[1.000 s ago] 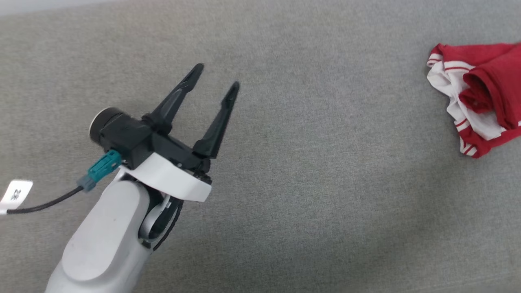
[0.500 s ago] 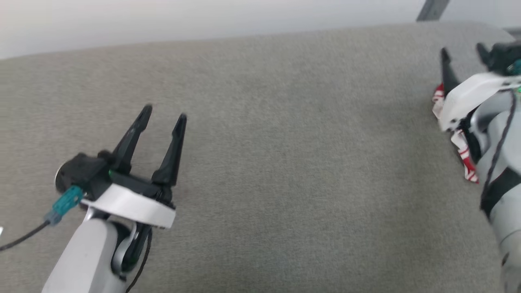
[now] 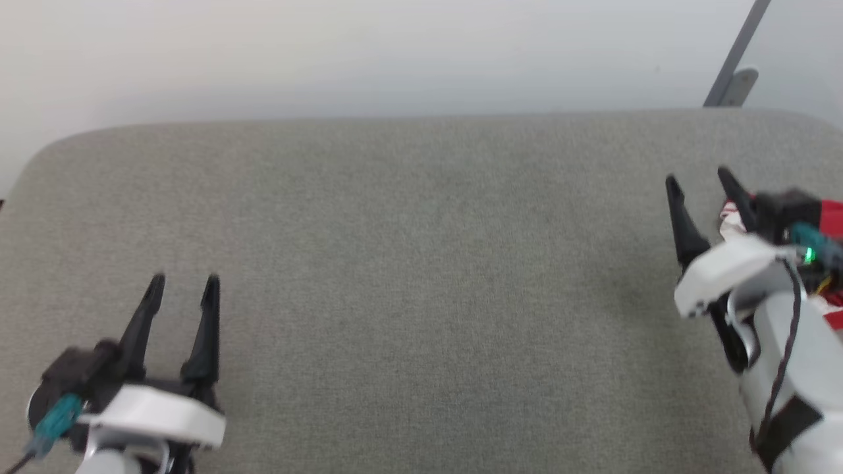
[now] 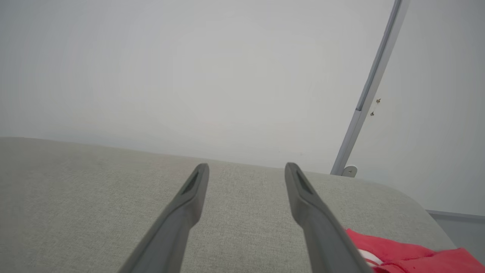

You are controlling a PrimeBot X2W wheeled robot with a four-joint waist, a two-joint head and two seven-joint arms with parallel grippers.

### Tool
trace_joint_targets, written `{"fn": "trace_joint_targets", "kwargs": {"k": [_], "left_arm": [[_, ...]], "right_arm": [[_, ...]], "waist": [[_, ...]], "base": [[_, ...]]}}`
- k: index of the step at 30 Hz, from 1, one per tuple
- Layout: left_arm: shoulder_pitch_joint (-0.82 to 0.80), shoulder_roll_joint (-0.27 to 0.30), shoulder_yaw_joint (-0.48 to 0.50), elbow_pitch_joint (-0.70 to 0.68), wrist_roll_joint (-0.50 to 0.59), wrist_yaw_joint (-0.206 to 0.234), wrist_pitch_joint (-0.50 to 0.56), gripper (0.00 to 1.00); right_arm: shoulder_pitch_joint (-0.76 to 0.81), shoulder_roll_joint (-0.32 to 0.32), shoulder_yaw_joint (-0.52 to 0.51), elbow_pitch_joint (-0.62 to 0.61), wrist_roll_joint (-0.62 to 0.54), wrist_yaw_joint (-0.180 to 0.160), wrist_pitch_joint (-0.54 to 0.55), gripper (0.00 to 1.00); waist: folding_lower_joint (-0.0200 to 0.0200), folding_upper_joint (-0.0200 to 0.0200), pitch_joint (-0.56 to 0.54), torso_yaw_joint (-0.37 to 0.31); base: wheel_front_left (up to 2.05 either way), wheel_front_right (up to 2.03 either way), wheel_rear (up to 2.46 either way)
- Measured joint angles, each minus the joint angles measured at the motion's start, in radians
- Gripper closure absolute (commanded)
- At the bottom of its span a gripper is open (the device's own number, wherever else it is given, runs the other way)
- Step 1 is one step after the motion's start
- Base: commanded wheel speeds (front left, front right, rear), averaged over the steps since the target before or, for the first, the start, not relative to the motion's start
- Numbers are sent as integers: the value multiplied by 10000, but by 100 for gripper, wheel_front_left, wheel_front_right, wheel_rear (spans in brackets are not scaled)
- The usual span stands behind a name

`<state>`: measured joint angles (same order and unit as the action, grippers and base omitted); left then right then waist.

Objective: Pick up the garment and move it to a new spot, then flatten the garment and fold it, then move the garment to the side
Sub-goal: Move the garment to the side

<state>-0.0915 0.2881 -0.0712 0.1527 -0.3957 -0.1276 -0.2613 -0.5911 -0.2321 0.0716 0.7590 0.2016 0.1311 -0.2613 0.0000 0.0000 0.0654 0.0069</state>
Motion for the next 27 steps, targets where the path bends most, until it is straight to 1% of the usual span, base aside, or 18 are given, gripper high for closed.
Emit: {"fn": "trace_joint_targets", "kwargs": {"k": [2, 8, 15, 22, 27], "left_arm": [[386, -96, 324, -46, 188, -2, 0, 0], [1445, -318, 840, -309, 470, 0, -2, 0], [2198, -552, 1352, -573, 625, 0, 0, 0], [2740, -757, 1616, -759, 786, 0, 0, 0], [2944, -918, 1722, -941, 817, 0, 0, 0]], "right_arm": [[545, 4, -12, -477, 157, 0, 0, 0], [2158, 140, -345, -1735, 460, 0, 0, 0], [3714, 431, -663, -3202, 433, 0, 0, 0], [4978, 792, -1047, -4268, 447, -2, 0, 0], [5648, 986, -1149, -4798, 422, -2, 0, 0]], "waist": [[0, 0, -177, 44], [1, 1, -652, 93], [0, 0, -903, 2], [1, 0, -1133, -99], [0, 0, -1240, -165]], "base": [[0, 0, 0], [0, 0, 0], [0, 0, 0], [0, 0, 0], [0, 0, 0]]}}
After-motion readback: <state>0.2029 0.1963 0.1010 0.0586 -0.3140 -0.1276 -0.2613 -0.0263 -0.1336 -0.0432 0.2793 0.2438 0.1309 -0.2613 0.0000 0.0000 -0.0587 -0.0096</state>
